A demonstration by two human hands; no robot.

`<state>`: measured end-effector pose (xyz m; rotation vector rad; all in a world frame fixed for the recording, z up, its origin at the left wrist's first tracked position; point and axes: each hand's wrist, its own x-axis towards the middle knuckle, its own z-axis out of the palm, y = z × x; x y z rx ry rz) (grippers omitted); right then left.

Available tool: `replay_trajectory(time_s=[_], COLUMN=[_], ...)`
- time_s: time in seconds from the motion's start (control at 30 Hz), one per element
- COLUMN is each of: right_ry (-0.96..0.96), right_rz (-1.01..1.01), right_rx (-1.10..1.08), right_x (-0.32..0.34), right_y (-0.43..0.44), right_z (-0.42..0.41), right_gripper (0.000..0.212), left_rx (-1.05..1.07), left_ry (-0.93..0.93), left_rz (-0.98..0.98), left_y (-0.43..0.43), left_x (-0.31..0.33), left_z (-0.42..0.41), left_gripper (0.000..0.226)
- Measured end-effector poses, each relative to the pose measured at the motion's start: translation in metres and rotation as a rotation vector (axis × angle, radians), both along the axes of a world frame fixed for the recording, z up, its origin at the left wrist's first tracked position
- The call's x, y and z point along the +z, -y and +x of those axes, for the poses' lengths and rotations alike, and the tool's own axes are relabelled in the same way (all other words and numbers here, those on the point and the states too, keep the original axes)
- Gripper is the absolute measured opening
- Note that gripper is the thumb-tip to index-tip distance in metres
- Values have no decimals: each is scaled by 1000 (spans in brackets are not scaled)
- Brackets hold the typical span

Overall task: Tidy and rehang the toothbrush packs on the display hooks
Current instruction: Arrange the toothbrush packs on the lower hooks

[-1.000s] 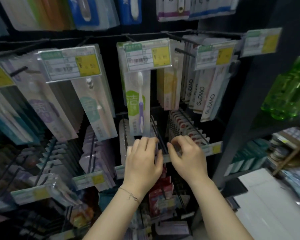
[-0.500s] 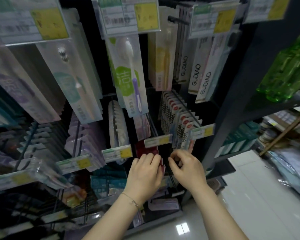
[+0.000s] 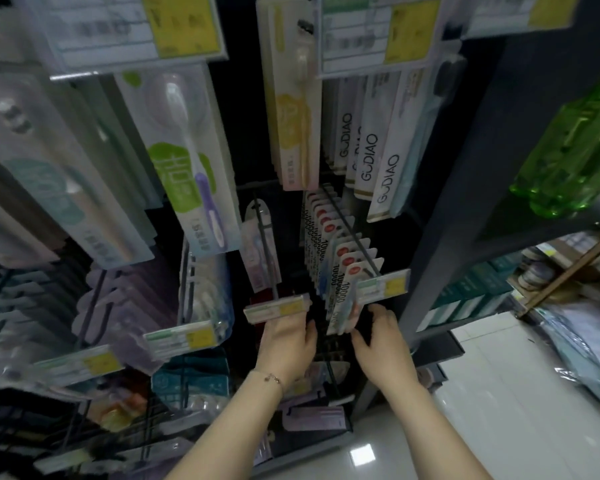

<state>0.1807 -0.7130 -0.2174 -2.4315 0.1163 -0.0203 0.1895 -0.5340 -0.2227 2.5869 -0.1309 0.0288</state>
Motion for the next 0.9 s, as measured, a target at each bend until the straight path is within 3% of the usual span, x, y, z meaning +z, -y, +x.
replay_trajectory(time_s=[0.1, 0.23, 0.43, 0.53, 0.73, 0.9], right_ry=[-5, -8, 40, -2, -96, -167], right_rz=[64, 291, 653, 700, 665, 626], right_rx=[-18, -35, 45, 83, 102, 130], right_x=[-3, 2, 12, 13, 5, 6], right_y=[10, 15, 14, 16, 25, 29], right_z=[14, 28, 50, 63, 73, 76], right_gripper=[55, 56, 75, 77, 60, 72], left_rx=[96, 41, 114, 119, 75, 49], left_ry=[-75, 131, 114, 90, 9, 20], left_rz=[-143, -314, -535, -631, -736, -755], left_y=[10, 21, 33, 33, 30, 26], left_x=[-1, -5, 2, 5, 11, 10], left_z=[19, 41, 66, 75, 86, 94], left_gripper=[39, 27, 25, 23, 19, 24])
